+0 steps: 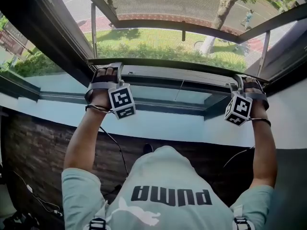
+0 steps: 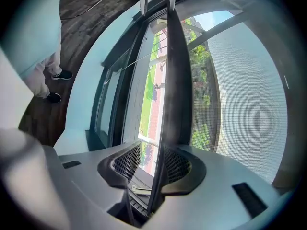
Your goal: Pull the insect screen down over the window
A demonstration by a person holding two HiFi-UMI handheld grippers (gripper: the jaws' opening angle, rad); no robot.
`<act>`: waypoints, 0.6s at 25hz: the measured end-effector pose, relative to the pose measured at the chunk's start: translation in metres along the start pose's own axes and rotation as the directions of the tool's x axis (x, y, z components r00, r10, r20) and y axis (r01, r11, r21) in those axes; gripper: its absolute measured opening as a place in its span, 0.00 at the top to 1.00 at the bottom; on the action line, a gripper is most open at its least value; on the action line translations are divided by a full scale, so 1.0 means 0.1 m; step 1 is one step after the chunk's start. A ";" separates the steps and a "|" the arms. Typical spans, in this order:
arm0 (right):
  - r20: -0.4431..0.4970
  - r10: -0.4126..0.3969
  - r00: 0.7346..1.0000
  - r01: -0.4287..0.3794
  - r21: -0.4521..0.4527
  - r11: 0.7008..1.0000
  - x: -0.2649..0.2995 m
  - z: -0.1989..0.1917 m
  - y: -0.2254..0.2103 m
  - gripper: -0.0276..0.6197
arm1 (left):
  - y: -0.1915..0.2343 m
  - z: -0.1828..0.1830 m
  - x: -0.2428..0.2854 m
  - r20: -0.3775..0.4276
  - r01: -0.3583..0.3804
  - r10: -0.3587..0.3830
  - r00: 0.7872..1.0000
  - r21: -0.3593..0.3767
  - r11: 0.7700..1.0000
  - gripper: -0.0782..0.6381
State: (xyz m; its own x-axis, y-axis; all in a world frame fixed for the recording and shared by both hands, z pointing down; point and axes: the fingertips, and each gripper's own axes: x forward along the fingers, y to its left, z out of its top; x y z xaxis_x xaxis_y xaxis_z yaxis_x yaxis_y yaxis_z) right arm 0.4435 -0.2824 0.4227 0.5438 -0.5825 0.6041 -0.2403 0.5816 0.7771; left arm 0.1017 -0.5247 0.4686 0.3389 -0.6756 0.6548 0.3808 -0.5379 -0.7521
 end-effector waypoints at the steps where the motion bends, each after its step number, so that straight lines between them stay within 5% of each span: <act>1: 0.000 0.010 1.000 -0.010 -0.005 1.000 0.03 0.01 0.06 0.73 | -0.06 0.00 0.03 -0.002 0.010 -0.010 1.000 0.002 1.000 0.30; 6: -0.004 0.053 0.999 -0.053 -0.029 0.998 0.27 0.08 0.39 0.73 | -0.38 0.02 0.28 -0.027 0.049 -0.049 0.998 0.017 0.999 0.30; 15: 0.004 0.039 0.999 -0.039 -0.005 0.999 0.37 0.11 0.47 0.73 | -0.45 0.08 0.42 -0.008 -0.013 0.013 1.000 -0.033 0.999 0.30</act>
State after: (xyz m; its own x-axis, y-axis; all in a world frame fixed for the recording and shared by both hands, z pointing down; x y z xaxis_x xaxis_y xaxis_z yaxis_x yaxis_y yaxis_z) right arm 0.4431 -0.2829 0.4832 0.5313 -0.5616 0.6342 -0.2572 0.6063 0.7525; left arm 0.1054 -0.5254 0.5303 0.3366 -0.6865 0.6446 0.3482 -0.5453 -0.7625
